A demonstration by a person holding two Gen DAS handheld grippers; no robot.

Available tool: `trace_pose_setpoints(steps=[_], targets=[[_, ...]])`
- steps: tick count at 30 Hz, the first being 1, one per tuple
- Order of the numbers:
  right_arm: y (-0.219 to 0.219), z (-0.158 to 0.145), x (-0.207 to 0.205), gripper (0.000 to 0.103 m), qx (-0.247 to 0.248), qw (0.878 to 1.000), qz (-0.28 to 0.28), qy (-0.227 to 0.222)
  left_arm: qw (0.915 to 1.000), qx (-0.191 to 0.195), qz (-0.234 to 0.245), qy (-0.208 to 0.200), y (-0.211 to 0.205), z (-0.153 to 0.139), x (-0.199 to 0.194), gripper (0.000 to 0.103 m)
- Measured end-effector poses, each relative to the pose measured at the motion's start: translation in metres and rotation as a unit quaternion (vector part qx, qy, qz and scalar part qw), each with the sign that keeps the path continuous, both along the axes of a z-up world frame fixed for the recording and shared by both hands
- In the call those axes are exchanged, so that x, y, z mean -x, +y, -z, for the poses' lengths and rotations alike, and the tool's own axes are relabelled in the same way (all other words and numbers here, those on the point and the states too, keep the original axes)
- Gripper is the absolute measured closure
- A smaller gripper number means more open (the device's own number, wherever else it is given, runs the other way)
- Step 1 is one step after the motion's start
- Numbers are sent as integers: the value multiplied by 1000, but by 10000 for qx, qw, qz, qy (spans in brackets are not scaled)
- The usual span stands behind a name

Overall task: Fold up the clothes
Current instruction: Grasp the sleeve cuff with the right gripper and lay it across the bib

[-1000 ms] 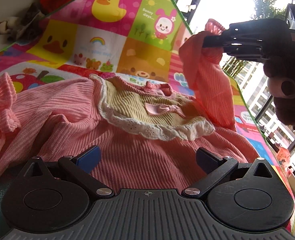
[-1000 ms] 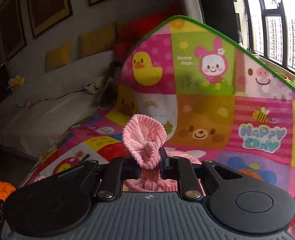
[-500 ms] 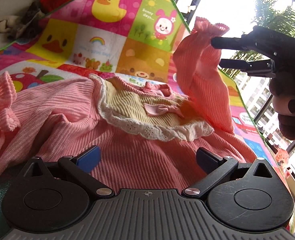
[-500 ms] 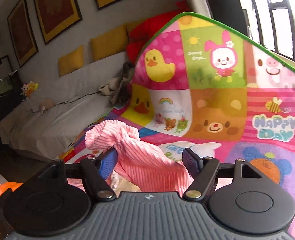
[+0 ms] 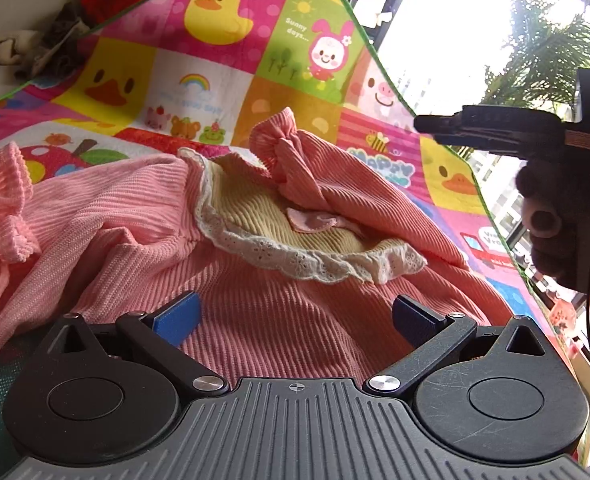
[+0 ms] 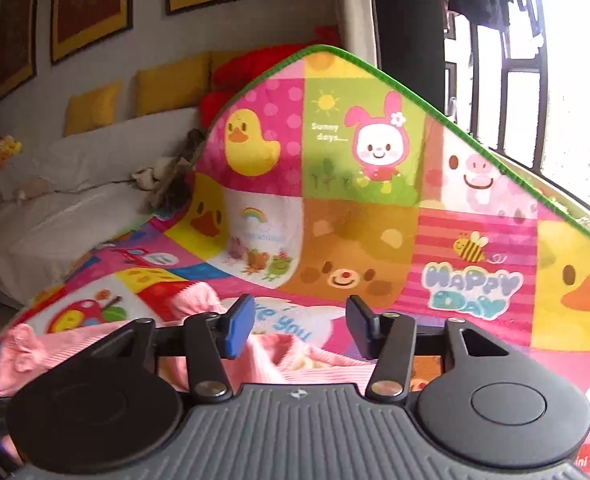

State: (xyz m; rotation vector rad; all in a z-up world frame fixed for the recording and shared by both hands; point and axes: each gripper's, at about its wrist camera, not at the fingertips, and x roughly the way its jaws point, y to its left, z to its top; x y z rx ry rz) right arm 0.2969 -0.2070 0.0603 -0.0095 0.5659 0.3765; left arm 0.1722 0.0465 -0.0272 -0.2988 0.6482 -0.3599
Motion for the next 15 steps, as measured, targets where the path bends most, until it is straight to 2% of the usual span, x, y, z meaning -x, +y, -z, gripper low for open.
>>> trace_pose_setpoints(steps=[1,3,7,9,12,15], targets=[[3,7,-10,66,150,9998,95,6,10000,8,1,0,0,0,0,0],[9,23,-29,66,181,9996,91,211,10000,29,3,2,1,0,0,0],[31,49,-44,66,47,9951,-488,858,10000,64,5,4,2,0,0,0],[47,50,-27,66,56,9884,-1130,1011,10000,97,2,4,3,-1,1,0],[66,42,17,66,487,9745,-2022,846,9999,172,2,8,5,-1,1,0],[61,28,40,62,432,9703,-2257,761,9999,172,7,8,5,-1,1,0]])
